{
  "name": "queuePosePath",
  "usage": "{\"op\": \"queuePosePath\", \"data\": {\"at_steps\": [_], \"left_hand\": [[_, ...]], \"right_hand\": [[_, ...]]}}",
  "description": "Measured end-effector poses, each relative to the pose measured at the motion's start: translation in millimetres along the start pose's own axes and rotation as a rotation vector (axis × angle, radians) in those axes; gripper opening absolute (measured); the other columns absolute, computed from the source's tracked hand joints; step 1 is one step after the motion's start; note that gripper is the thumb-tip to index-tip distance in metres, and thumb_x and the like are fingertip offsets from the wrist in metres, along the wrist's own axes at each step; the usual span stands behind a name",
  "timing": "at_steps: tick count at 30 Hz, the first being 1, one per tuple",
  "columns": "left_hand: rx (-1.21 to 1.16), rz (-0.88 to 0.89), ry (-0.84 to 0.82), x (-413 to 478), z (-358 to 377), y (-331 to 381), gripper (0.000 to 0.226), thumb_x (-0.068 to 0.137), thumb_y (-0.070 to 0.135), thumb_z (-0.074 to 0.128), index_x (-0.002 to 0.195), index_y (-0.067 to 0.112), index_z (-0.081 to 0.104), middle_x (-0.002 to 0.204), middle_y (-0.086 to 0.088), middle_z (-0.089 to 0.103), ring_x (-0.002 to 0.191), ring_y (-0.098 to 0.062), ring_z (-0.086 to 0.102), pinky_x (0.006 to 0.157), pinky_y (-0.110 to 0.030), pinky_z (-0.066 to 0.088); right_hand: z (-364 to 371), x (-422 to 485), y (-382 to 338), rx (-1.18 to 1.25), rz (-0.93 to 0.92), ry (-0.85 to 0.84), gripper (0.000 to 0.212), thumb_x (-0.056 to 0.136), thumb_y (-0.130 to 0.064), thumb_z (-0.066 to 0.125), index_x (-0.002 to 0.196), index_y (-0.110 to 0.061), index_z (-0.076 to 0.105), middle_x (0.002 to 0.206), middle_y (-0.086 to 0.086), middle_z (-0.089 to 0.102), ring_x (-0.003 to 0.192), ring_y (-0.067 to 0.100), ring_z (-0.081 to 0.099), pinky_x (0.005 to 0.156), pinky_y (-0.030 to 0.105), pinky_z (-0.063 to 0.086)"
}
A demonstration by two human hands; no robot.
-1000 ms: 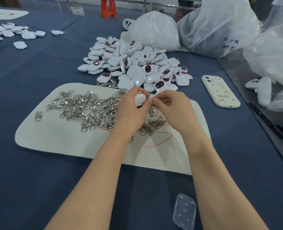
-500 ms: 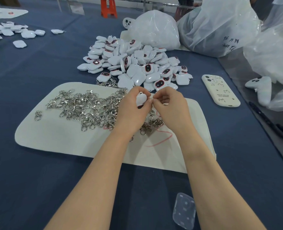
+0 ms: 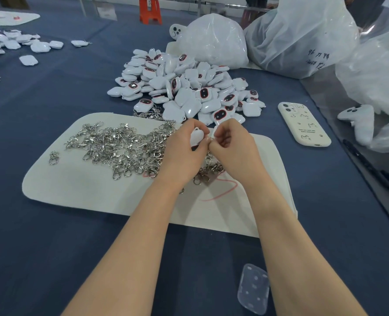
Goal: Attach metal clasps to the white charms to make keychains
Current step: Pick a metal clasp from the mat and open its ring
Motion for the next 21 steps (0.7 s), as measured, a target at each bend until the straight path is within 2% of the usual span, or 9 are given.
{"op": "queuePosePath", "data": {"at_steps": [3,6,8,10,13,21], "left_hand": [[-0.024,-0.055,0.024,1.1,-1.5,-4.5,0.020,0.088,0.012,0.061,0.083,0.030,0.053,0.078,0.016,0.055,0.068,-0.003,0.051,0.064,-0.023,0.044],[-0.090,-0.112,0.053,1.9,-4.9,-6.0,0.024,0.087,0.014,0.064,0.078,0.033,0.053,0.076,0.006,0.057,0.054,-0.003,0.050,0.052,-0.019,0.044],[-0.110,-0.145,0.060,2.0,-6.0,-6.9,0.021,0.086,0.016,0.065,0.080,0.032,0.055,0.083,-0.002,0.062,0.065,-0.011,0.058,0.062,-0.026,0.050],[-0.130,-0.173,0.069,2.0,-7.2,-6.7,0.019,0.085,0.016,0.067,0.080,0.031,0.056,0.088,-0.004,0.064,0.080,-0.023,0.063,0.073,-0.038,0.054],[-0.131,-0.185,0.080,1.6,-8.3,-4.8,0.019,0.084,0.016,0.068,0.080,0.030,0.056,0.088,-0.004,0.064,0.083,-0.025,0.062,0.078,-0.044,0.054],[-0.124,-0.197,0.090,1.2,-8.3,-5.8,0.014,0.083,0.018,0.069,0.084,0.026,0.057,0.088,-0.002,0.063,0.082,-0.023,0.060,0.078,-0.042,0.054]], "right_hand": [[1.2,-0.1,-1.3,0.065,0.055,-0.041,0.020,0.082,-0.008,0.062,0.076,-0.022,0.049,0.072,-0.006,0.054,0.063,0.007,0.048,0.061,0.018,0.041],[-1.7,-0.7,-4.4,0.203,0.102,-0.089,0.013,0.084,-0.004,0.063,0.082,-0.016,0.056,0.071,-0.002,0.058,0.061,0.009,0.052,0.060,0.021,0.045],[-4.3,-1.3,-5.6,0.218,0.106,-0.124,0.008,0.086,-0.003,0.062,0.086,-0.012,0.061,0.071,-0.003,0.060,0.064,0.009,0.053,0.063,0.023,0.047],[-6.9,-1.7,-4.1,0.209,0.118,-0.141,0.009,0.086,-0.002,0.061,0.086,-0.010,0.064,0.074,0.001,0.063,0.069,0.011,0.054,0.071,0.031,0.050],[-8.5,-1.5,-2.6,0.184,0.131,-0.146,0.009,0.086,-0.003,0.061,0.084,-0.010,0.067,0.077,0.005,0.066,0.072,0.013,0.056,0.079,0.040,0.052],[-5.2,0.7,-4.3,-0.004,0.057,-0.073,0.015,0.084,-0.010,0.061,0.075,-0.021,0.066,0.072,-0.003,0.068,0.063,0.004,0.057,0.068,0.022,0.051]]}}
Point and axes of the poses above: each hand's wrist, its own x-axis towards the middle knuckle, its own z-axis out of the palm, y = z × x, the point moved 6 cm from there along x, towards the middle knuckle
